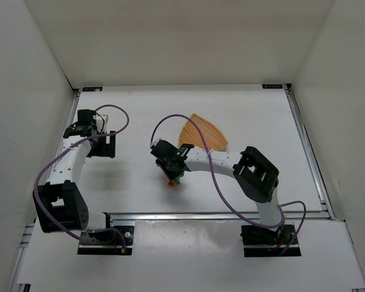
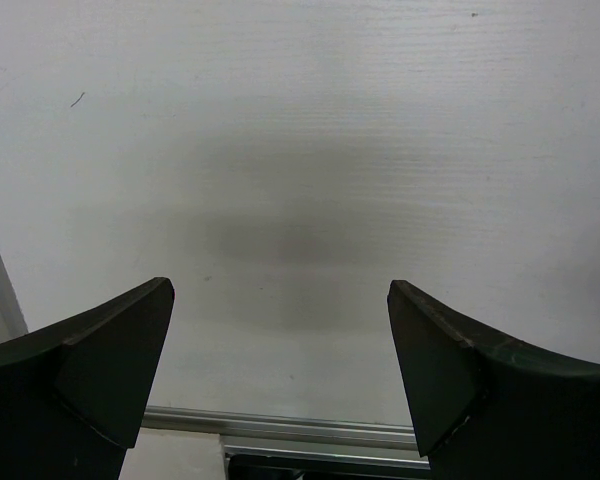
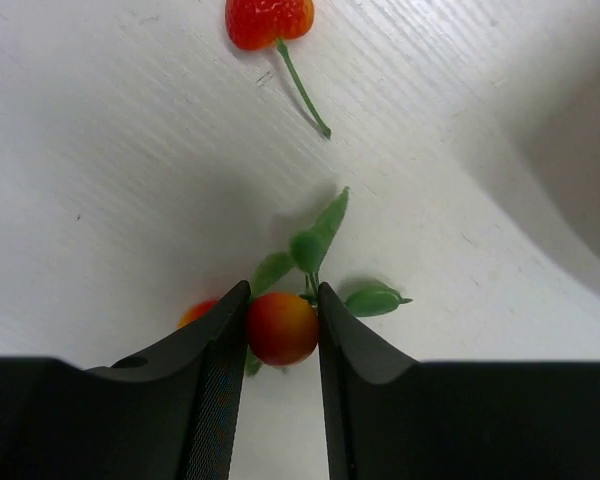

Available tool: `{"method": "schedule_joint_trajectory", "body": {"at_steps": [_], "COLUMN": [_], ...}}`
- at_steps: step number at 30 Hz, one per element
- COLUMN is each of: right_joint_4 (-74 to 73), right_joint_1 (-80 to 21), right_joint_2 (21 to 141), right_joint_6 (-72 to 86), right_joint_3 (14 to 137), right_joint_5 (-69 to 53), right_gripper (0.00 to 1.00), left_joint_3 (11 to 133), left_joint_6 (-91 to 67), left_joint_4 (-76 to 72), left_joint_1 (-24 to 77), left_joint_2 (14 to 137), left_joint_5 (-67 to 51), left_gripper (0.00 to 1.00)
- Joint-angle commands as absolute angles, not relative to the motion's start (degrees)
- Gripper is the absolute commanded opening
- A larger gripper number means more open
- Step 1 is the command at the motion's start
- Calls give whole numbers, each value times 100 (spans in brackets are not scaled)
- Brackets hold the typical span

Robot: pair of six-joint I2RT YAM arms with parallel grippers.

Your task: Place and organize the fake fruits in the fruit bowl

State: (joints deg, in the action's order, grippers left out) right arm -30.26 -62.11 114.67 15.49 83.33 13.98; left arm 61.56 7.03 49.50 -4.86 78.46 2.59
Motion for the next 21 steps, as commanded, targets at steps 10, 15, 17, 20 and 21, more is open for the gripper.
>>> {"method": "schedule_joint_trajectory", "body": {"at_steps": [10,15,17,20,21], "right_joint_4": [-3251,-3427,-3489,-3489,-3541], "right_joint_1": [-5592,-4319,-3861,-3465,-3376], "right_joint_2": [9703,9939,10333,10800,10897], "right_joint_6": [1968,2293,2294,2347,2416], "right_joint_3": [8156,8576,8805,9149,9228], "right_joint_5": [1872,1812,1287,924,862], "right_gripper": [12,12,12,15,18], "left_joint_3": [6267,6460,6617,6784,6785], "left_joint_6": [967,1169,1318,1371,1432], "left_joint_4": [4983,4983,4983,4983,4983], "left_joint_1": [-203,998,1430,2222,2389], "left_joint_2": [7787,7962,8050,8323,8402], "left_joint_5": [79,456,623,869,870], "left_gripper": [100,100,100,100,100]}}
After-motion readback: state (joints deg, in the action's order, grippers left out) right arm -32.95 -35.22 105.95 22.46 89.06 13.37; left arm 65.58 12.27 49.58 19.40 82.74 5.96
